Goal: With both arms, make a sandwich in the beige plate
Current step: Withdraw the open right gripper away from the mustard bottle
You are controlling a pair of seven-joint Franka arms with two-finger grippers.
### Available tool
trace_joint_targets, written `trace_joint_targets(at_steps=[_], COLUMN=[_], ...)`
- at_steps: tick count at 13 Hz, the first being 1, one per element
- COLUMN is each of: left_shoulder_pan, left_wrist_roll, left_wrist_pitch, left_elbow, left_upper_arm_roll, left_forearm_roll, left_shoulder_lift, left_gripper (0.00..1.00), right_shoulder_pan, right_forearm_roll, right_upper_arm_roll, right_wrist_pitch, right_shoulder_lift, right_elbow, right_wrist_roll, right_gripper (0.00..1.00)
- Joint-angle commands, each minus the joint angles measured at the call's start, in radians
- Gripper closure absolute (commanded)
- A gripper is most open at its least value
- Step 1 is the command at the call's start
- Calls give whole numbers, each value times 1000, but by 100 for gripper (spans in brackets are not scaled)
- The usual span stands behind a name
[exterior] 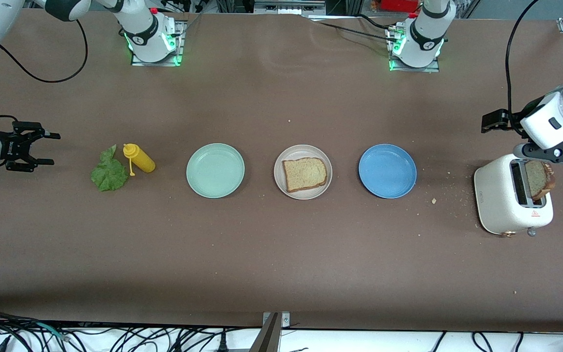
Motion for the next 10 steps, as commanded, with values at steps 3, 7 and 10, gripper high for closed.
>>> trace_joint_targets(at_steps=[3, 7, 10], left_shoulder_pan=[1, 4, 4], left_wrist_roll=[4, 4, 4], left_wrist_pitch=[-23, -23, -24], left_elbow=[15, 15, 15], left_upper_arm_roll=[1, 2, 1], left_forearm_roll=[-22, -22, -23], left_shoulder_lift=[-6, -6, -6], left_gripper=[0, 0, 0], right_shoulder_pan=[87, 22, -109], right_forearm_roll=[-109, -469, -641], right_upper_arm_roll=[-31, 282, 517], right_wrist_pitch=[-2, 180, 213], right_shoulder_lift=[-40, -298, -373], right_elbow=[58, 60, 62], right_wrist_roll=[269, 734, 981], right_gripper=[2, 2, 2])
